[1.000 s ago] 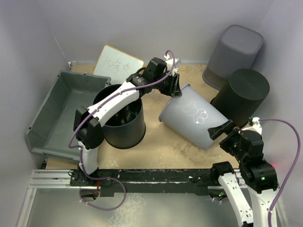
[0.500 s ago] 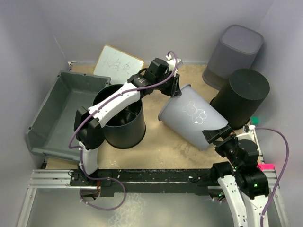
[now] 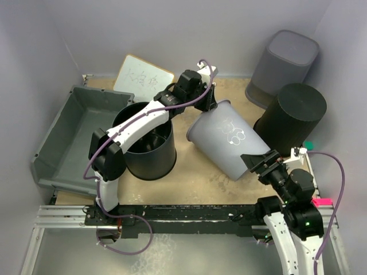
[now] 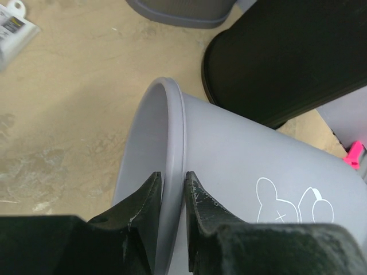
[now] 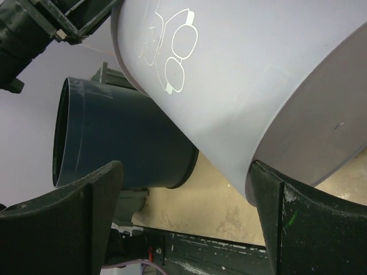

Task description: Turn the large container upside down

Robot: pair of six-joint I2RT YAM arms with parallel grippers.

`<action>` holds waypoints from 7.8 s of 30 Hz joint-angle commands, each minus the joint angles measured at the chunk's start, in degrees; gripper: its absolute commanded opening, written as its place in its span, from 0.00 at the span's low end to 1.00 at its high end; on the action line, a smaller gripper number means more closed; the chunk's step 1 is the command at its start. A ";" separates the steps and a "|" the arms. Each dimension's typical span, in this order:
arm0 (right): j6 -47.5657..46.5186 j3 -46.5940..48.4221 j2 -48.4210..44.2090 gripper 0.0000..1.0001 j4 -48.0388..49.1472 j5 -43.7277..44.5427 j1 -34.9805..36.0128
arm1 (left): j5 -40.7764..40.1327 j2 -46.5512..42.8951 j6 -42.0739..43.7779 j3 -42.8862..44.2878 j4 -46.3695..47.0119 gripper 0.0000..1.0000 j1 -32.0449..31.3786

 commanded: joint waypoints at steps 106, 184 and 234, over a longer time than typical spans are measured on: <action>-15.62 -1.23 53.17 1.00 53.69 22.67 21.64 | -30.72 -57.17 -3.66 -25.07 -13.13 0.39 -3.56; -20.74 9.08 29.83 1.00 13.14 31.02 21.46 | -36.76 -34.00 -11.87 -27.23 -11.41 0.00 -16.61; -22.29 21.10 27.88 1.00 3.49 11.75 21.46 | -0.29 -40.79 -22.39 -45.99 15.76 0.23 5.72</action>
